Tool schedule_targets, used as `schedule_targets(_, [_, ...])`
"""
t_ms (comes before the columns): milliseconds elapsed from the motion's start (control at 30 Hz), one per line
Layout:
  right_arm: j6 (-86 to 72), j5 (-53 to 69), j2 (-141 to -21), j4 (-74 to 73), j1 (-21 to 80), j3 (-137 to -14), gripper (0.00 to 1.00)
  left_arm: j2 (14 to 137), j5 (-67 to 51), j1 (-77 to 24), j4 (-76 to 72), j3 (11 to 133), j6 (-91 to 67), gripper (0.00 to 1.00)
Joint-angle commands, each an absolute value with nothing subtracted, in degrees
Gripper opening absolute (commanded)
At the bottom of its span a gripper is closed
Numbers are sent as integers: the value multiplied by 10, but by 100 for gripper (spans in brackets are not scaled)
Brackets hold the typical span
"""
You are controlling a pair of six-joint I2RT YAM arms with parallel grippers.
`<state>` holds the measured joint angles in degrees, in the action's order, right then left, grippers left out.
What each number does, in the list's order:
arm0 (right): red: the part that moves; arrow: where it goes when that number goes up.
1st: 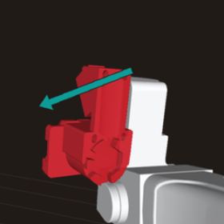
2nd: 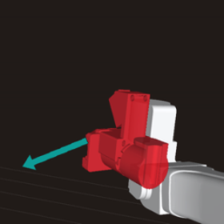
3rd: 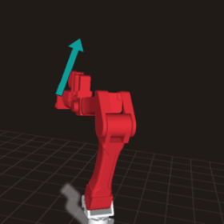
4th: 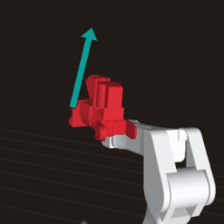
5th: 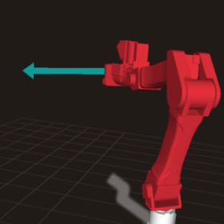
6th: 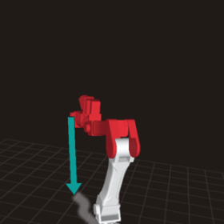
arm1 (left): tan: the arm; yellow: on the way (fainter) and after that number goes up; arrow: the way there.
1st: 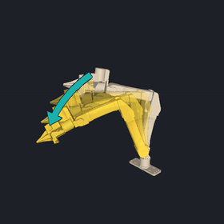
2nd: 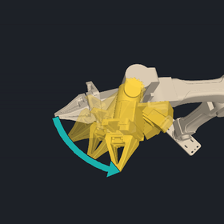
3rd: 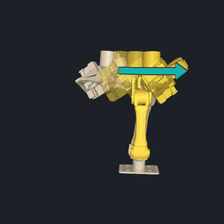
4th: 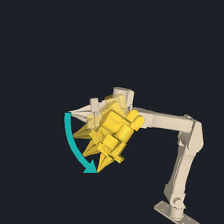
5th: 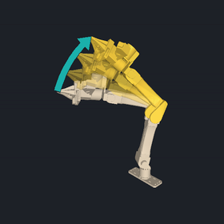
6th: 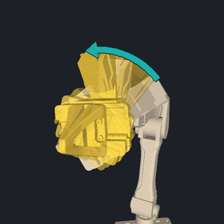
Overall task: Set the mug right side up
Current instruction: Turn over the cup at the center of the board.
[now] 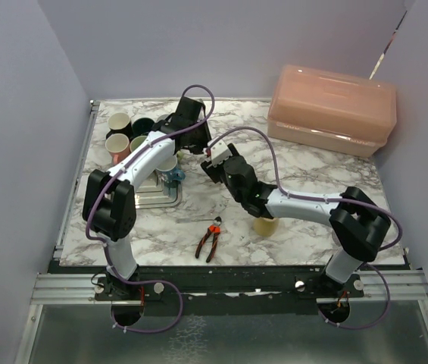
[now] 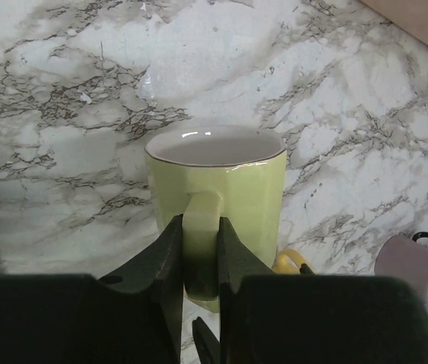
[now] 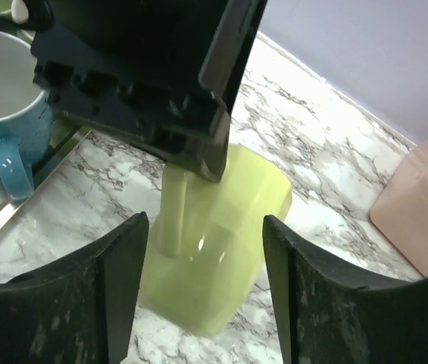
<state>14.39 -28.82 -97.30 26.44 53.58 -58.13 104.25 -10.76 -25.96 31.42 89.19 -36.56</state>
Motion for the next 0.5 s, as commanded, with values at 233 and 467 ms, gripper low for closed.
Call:
schedule_targets(233, [81,-244,-857,300,539,-476,66,1001,-80,-261,277,928,-312,0])
schedule_targets(467, [-37,-268,-800,295,511,-443,66,933,-7,-260,258,909,-255,0])
